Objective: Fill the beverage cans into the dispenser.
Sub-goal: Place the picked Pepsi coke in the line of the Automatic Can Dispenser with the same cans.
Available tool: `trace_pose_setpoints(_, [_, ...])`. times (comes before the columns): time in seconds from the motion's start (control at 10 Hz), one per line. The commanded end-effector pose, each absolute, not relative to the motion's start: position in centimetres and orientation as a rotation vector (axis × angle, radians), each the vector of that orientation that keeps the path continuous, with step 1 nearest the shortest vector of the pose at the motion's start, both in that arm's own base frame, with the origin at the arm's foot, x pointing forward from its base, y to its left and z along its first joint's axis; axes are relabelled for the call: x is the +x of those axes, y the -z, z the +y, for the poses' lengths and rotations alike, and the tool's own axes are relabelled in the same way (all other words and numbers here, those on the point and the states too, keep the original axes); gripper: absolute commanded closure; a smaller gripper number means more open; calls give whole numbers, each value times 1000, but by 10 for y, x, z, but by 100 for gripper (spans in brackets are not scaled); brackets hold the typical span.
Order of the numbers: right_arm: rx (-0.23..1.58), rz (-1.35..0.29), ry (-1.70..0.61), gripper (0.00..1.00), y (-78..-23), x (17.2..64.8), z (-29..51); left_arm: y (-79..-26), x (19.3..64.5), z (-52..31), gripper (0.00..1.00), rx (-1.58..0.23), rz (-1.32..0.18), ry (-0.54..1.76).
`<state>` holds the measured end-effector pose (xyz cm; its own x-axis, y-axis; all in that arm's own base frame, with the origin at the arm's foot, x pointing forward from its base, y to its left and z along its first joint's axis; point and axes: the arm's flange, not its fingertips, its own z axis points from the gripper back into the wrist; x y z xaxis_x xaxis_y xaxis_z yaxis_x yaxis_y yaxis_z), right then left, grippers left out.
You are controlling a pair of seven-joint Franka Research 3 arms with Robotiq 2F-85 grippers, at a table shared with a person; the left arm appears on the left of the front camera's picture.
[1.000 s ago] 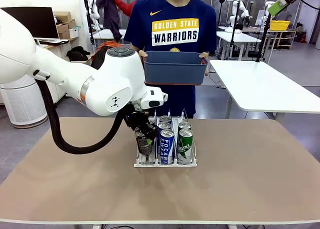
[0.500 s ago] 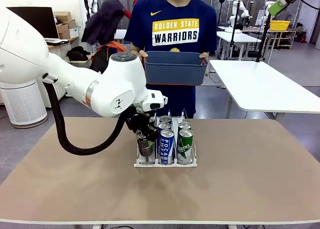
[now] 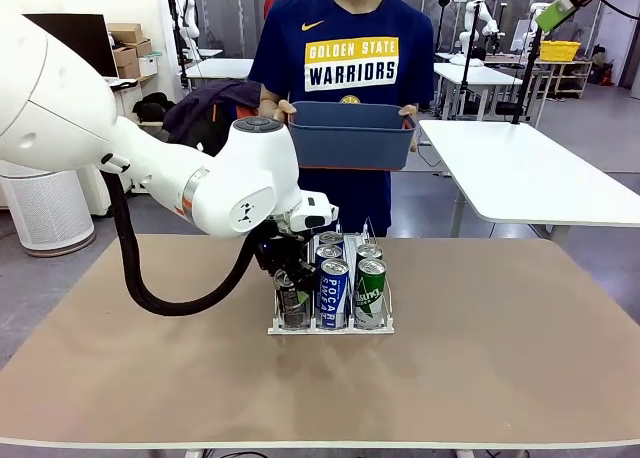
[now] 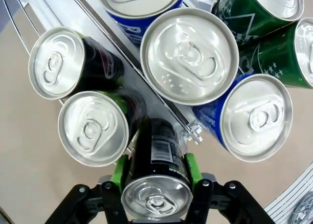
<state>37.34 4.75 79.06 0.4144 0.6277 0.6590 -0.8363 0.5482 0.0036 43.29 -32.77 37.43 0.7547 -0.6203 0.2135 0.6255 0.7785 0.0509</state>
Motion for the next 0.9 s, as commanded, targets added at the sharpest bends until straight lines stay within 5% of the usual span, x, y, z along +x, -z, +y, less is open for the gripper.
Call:
trace_pose_setpoints(0.0, [360,-656,-945,0,-790,373,48,-378,436,-330,42,-45,-192,684])
trace_pose_setpoints(0.8, [360,-656,-945,0,-790,373,48,-374,433,-328,42,-24,-224,680])
